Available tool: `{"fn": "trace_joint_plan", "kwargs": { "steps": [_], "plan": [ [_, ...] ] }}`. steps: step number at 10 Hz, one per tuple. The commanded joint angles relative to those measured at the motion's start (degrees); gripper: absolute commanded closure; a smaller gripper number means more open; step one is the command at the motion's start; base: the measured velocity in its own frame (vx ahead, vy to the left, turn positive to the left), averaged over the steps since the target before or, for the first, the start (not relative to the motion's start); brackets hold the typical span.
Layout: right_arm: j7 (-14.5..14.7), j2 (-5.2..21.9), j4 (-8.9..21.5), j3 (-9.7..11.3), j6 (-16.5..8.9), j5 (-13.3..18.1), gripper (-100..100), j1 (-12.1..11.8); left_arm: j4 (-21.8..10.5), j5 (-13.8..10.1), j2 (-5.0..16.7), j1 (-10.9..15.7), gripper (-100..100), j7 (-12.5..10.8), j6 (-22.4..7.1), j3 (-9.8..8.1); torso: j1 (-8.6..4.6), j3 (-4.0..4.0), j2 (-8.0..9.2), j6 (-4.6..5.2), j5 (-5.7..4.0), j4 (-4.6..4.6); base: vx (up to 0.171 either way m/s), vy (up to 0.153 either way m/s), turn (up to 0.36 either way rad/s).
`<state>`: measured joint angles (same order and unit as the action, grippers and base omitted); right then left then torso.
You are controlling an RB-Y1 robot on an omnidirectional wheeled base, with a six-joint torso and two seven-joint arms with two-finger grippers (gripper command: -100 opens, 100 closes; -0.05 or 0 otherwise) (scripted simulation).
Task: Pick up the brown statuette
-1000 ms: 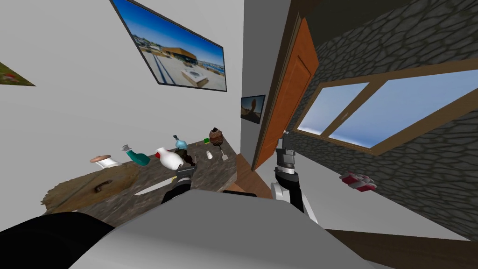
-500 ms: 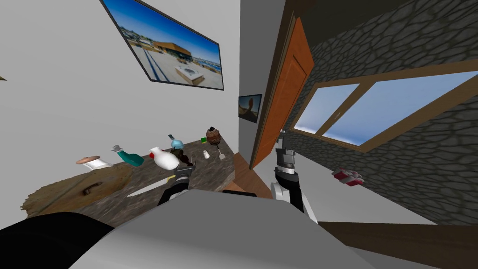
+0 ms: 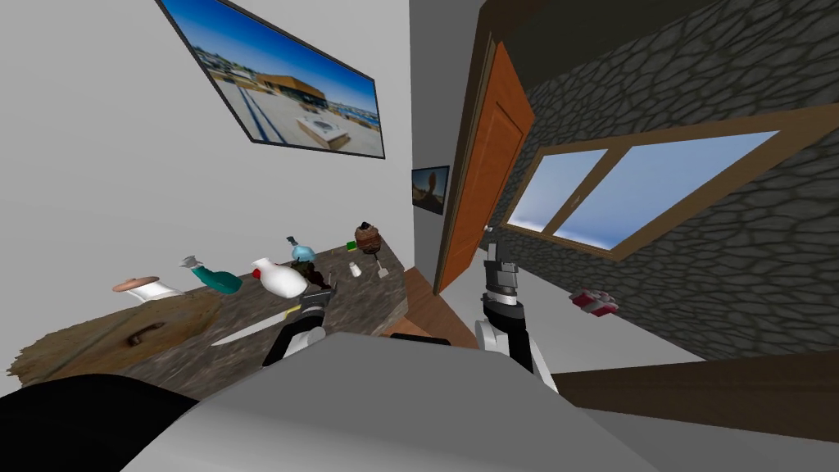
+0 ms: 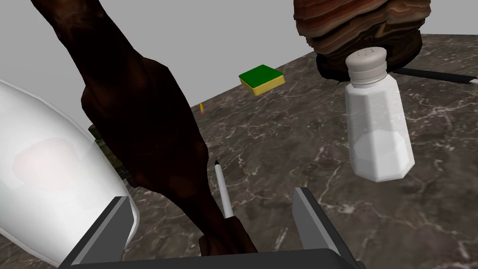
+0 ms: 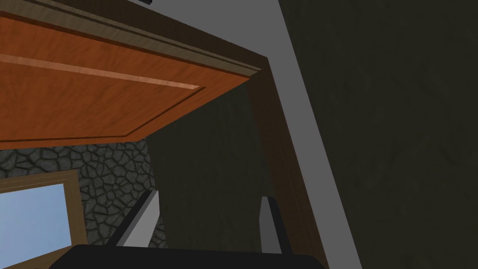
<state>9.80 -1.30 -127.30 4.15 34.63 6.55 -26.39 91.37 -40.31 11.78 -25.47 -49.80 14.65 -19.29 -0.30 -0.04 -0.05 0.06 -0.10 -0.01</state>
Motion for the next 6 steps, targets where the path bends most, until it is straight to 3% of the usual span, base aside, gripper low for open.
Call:
{"fn": "trace_joint_plan", "kwargs": {
  "steps": [1, 2, 4, 5, 6],
  "plan": [
    [0.0, 0.0, 0.0, 0.0, 0.0, 0.0, 0, 0.0, -2.62, -0.38, 1.73, 0.93, -100, -0.72, 0.15, -0.46, 0.0, 0.0, 0.0, 0.0, 0.0, 0.0, -0.039, -0.068, -0.042],
    [0.0, 0.0, 0.0, 0.0, 0.0, 0.0, 0, 0.0, -4.82, -1.29, 4.17, 2.75, -100, -2.24, 0.48, -1.36, 0.02, 0.0, 0.0, -0.02, 0.0, 0.0, -0.037, -0.088, -0.087],
    [0.0, 0.0, 0.0, 0.0, 0.0, 0.0, 0, -0.01, -6.11, -1.29, 4.73, 2.75, -100, -2.24, 0.48, -1.36, -0.04, -0.01, -0.02, -0.02, -0.01, -0.01, -0.019, -0.06, -0.012],
    [0.0, 0.0, 0.0, -0.01, 0.0, 0.0, 0, -0.01, -8.43, -2.19, 7.37, 4.57, -100, -3.75, 0.81, -2.26, 0.09, -0.04, -0.07, -0.03, 0.01, -0.02, -0.032, -0.061, -0.096],
    [0.0, 0.0, 0.0, 0.0, 0.0, 0.0, 0, 0.0, -9.6, -2.19, 7.74, 4.57, -100, -3.75, 0.81, -2.26, 0.06, -0.02, -0.03, 0.0, 0.01, -0.01, -0.028, -0.063, -0.042]
  ]
}}
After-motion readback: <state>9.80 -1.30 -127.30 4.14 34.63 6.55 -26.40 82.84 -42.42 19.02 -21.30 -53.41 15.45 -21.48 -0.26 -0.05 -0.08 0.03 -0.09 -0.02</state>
